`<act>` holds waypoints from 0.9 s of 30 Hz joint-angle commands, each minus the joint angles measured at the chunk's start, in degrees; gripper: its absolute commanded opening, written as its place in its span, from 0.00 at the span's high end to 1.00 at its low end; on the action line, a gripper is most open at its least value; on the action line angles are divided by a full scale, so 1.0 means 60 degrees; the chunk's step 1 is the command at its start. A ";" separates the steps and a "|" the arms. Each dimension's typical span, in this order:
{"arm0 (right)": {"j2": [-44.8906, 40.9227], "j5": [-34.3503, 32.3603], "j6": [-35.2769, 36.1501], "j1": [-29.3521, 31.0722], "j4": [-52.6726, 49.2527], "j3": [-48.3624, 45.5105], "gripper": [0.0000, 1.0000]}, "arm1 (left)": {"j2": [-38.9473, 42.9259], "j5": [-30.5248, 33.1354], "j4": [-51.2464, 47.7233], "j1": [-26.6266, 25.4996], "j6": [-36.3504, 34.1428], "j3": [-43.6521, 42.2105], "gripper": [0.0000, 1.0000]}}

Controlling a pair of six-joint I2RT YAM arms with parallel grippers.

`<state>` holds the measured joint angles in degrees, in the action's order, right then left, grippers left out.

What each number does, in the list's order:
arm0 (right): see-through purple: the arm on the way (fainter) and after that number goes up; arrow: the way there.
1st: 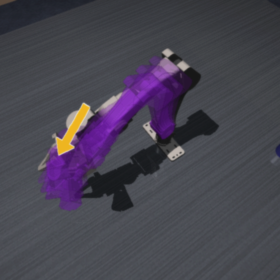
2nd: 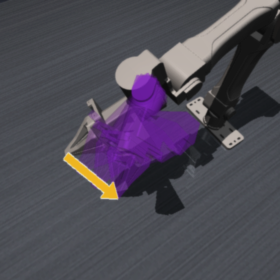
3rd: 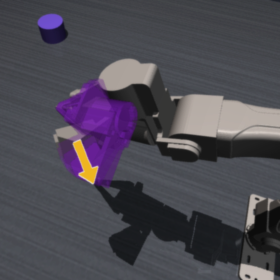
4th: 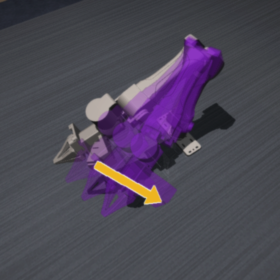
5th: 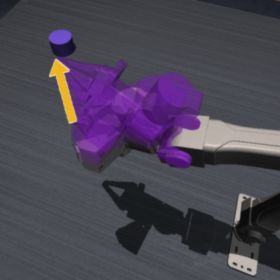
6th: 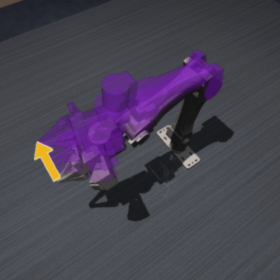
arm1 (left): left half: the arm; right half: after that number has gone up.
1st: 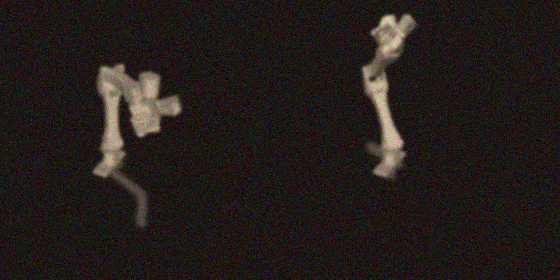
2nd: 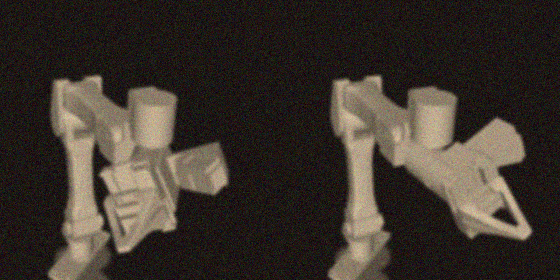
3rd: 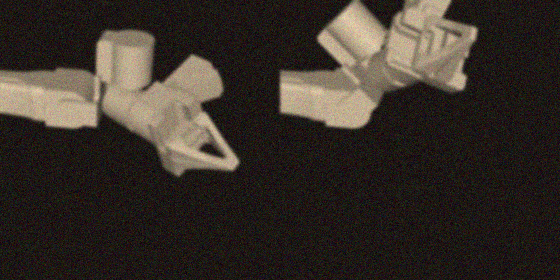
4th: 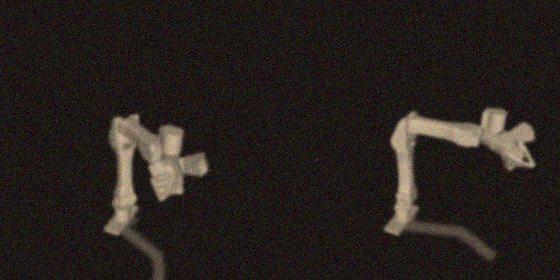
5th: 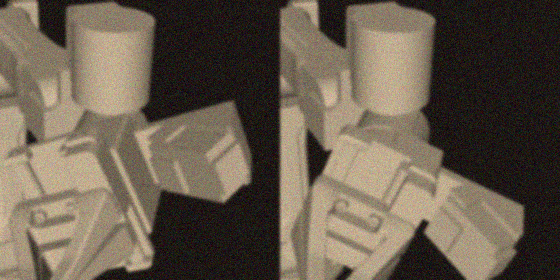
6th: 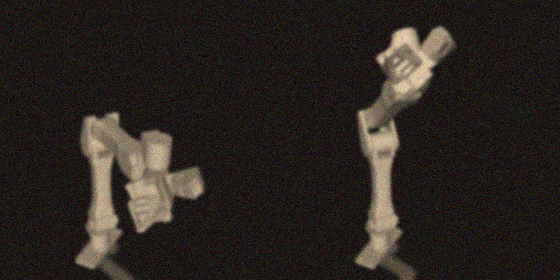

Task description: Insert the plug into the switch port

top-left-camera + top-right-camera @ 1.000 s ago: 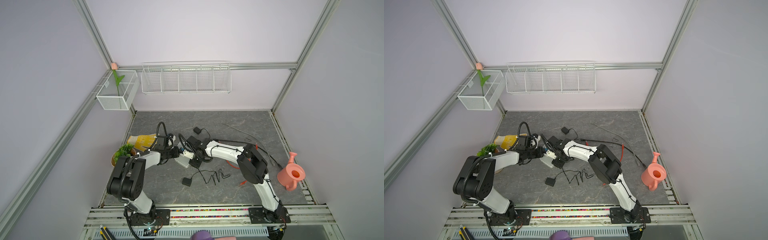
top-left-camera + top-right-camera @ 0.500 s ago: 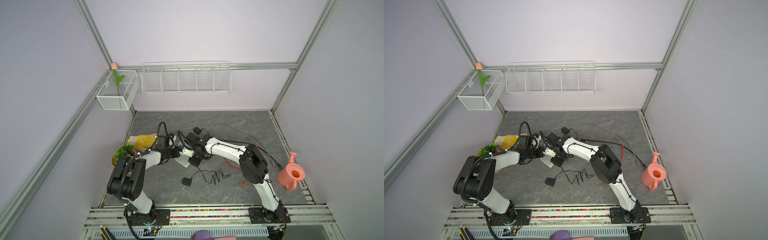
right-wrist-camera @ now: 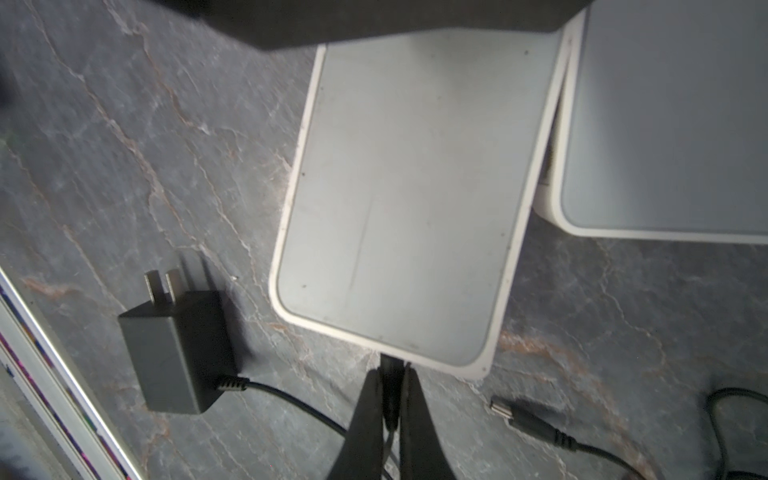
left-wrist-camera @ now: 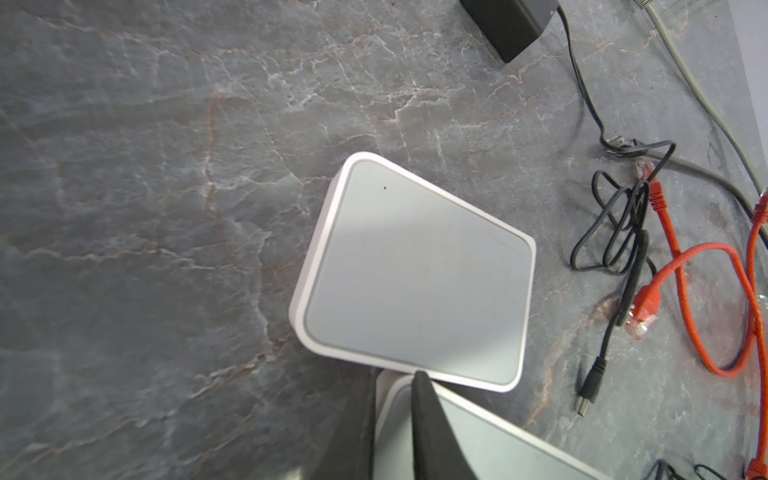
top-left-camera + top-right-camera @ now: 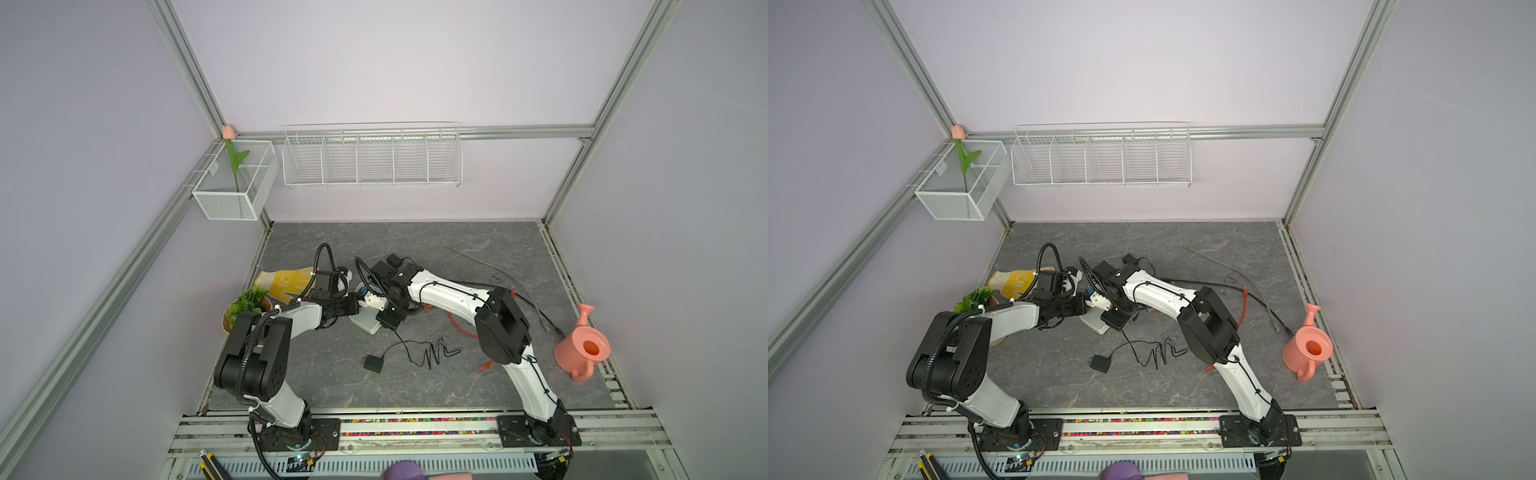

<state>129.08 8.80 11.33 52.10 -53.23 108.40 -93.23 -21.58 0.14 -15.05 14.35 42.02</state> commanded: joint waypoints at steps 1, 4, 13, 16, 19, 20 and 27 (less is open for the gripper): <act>0.0635 0.0503 -0.0039 0.0181 0.3024 0.0517 0.93 | -0.0149 -0.1926 -0.1057 -0.0758 -0.0062 -0.0162 0.82; 0.0798 0.0654 -0.0058 0.0186 0.2896 0.0678 0.93 | -0.0133 -0.1954 -0.1034 -0.0746 -0.0062 -0.0177 0.82; 0.1099 0.0851 -0.0073 0.0191 0.2678 0.0984 0.93 | -0.0092 -0.1984 -0.0983 -0.0770 -0.0048 -0.0215 0.82; 0.1179 0.0890 -0.0058 0.0181 0.2559 0.1094 0.93 | -0.0092 -0.1984 -0.0976 -0.0769 -0.0048 -0.0214 0.82; 0.1177 0.0906 -0.0071 0.0180 0.2626 0.1035 0.94 | -0.0099 -0.1985 -0.0975 -0.0773 -0.0048 -0.0206 0.82; 0.1152 0.0905 -0.0068 0.0186 0.2667 0.1009 0.93 | -0.0079 -0.1984 -0.0962 -0.0762 -0.0048 -0.0219 0.82; 0.0873 0.0800 -0.0087 0.0168 0.3005 0.0732 0.94 | -0.0080 -0.1983 -0.0975 -0.0768 -0.0063 -0.0223 0.82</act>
<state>134.52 10.85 9.63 51.37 -56.07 111.79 -93.23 -21.63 0.01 -15.27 14.79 41.93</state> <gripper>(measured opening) 0.083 0.180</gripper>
